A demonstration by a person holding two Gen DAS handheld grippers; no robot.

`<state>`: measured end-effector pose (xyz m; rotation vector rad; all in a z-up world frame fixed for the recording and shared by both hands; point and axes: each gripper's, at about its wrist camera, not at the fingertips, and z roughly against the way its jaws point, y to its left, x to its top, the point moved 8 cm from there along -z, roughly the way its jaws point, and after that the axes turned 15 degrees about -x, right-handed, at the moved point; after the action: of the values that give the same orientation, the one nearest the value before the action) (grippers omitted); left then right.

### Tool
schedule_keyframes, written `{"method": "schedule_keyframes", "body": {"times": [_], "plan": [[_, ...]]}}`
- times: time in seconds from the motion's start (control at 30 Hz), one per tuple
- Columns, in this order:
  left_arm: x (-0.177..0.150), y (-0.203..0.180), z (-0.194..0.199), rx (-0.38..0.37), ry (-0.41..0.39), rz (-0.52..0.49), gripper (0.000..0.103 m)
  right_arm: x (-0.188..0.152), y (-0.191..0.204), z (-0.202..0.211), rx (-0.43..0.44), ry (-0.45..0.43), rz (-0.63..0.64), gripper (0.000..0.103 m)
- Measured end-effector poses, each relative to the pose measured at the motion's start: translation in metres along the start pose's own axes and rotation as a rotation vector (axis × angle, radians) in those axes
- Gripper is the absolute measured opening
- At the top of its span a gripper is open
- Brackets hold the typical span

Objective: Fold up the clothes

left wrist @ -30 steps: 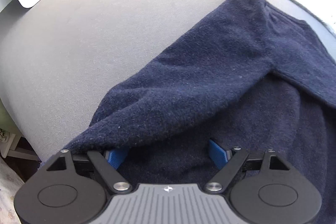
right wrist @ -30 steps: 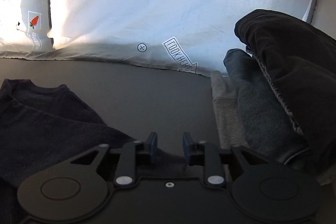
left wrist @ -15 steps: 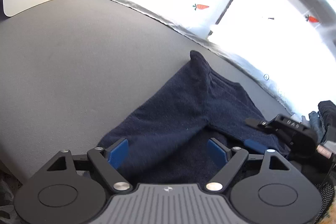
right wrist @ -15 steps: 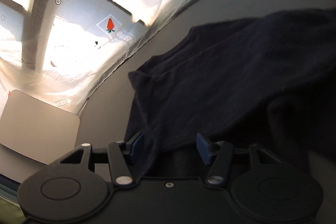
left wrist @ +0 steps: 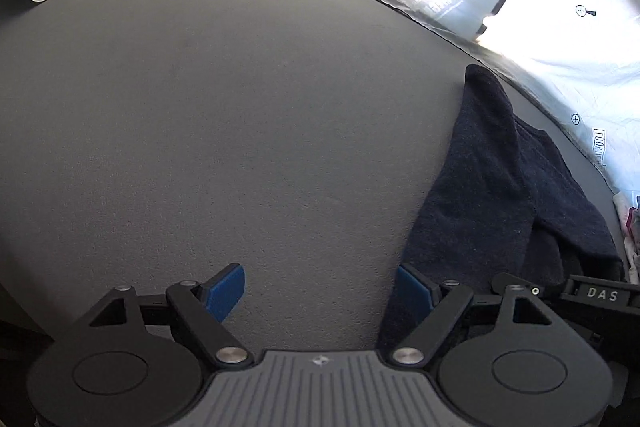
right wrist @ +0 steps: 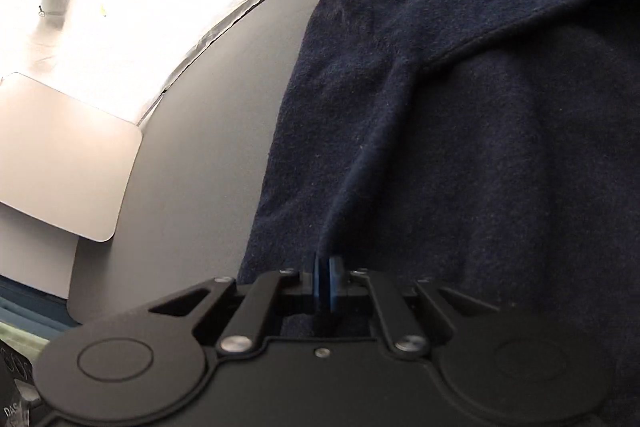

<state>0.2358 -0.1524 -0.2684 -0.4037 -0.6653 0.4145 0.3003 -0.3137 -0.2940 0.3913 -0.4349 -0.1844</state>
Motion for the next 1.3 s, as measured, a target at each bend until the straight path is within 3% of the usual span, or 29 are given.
{"method": "schedule_keyframes", "body": {"times": [0.13, 0.23, 0.3, 0.33, 0.37, 0.4, 0.43, 0.47, 0.5, 0.53, 0.6, 0.77, 0.87, 0.93, 1.07, 1.17, 1.23, 1.3], "plan": [[0.002, 0.012, 0.006, -0.049, -0.032, -0.009, 0.083, 0.011, 0.001, 0.04, -0.096, -0.15, 0.014, 0.004], [0.002, 0.026, 0.015, -0.087, -0.06, 0.039, 0.083, 0.015, -0.014, 0.043, -0.342, -0.197, 0.052, 0.005], [0.002, 0.036, 0.021, -0.113, -0.078, 0.073, 0.083, 0.008, -0.019, 0.032, -0.486, -0.175, 0.14, 0.012], [0.001, 0.04, 0.025, -0.121, -0.087, 0.082, 0.083, 0.002, -0.018, 0.031, -0.492, -0.155, 0.137, 0.016], [0.0, 0.044, 0.029, -0.129, -0.097, 0.089, 0.083, -0.005, -0.016, 0.032, -0.471, -0.134, 0.112, 0.03], [0.0, 0.048, 0.032, -0.132, -0.102, 0.095, 0.083, -0.011, -0.013, 0.033, -0.449, -0.113, 0.087, 0.052], [0.0, 0.052, 0.035, -0.134, -0.107, 0.101, 0.083, -0.019, -0.008, 0.033, -0.424, -0.11, 0.073, 0.056], [0.0, 0.056, 0.038, -0.135, -0.112, 0.107, 0.083, -0.027, 0.001, 0.028, -0.433, -0.1, 0.094, 0.05], [0.0, 0.059, 0.04, -0.136, -0.112, 0.114, 0.083, -0.036, 0.011, 0.021, -0.46, -0.083, 0.128, 0.024], [-0.001, 0.062, 0.041, -0.137, -0.11, 0.121, 0.083, -0.041, 0.019, 0.015, -0.502, -0.077, 0.176, 0.015], [-0.001, 0.065, 0.045, -0.131, -0.111, 0.115, 0.083, -0.047, 0.028, 0.013, -0.558, -0.109, 0.262, 0.013], [0.0, 0.065, 0.052, -0.125, -0.118, 0.104, 0.083, -0.049, 0.019, 0.024, -0.628, -0.155, 0.245, 0.012], [-0.001, 0.06, 0.054, -0.119, -0.115, 0.088, 0.083, -0.054, 0.023, 0.019, -0.657, -0.187, 0.373, 0.013], [-0.002, 0.053, 0.054, -0.115, -0.107, 0.065, 0.083, -0.055, 0.023, 0.021, -0.654, -0.188, 0.393, 0.016], [-0.004, 0.031, 0.048, -0.114, -0.079, 0.025, 0.083, -0.048, 0.008, 0.031, -0.613, -0.161, 0.321, 0.039], [-0.006, 0.01, 0.039, -0.097, -0.057, -0.033, 0.083, -0.046, 0.002, 0.041, -0.529, -0.153, 0.32, 0.046], [-0.006, -0.006, 0.03, -0.096, -0.034, -0.053, 0.083, -0.044, 0.0, 0.052, -0.484, -0.168, 0.343, 0.057], [-0.005, -0.023, 0.019, -0.078, -0.009, -0.065, 0.083, -0.029, -0.005, 0.063, -0.472, -0.234, 0.391, 0.078]]}}
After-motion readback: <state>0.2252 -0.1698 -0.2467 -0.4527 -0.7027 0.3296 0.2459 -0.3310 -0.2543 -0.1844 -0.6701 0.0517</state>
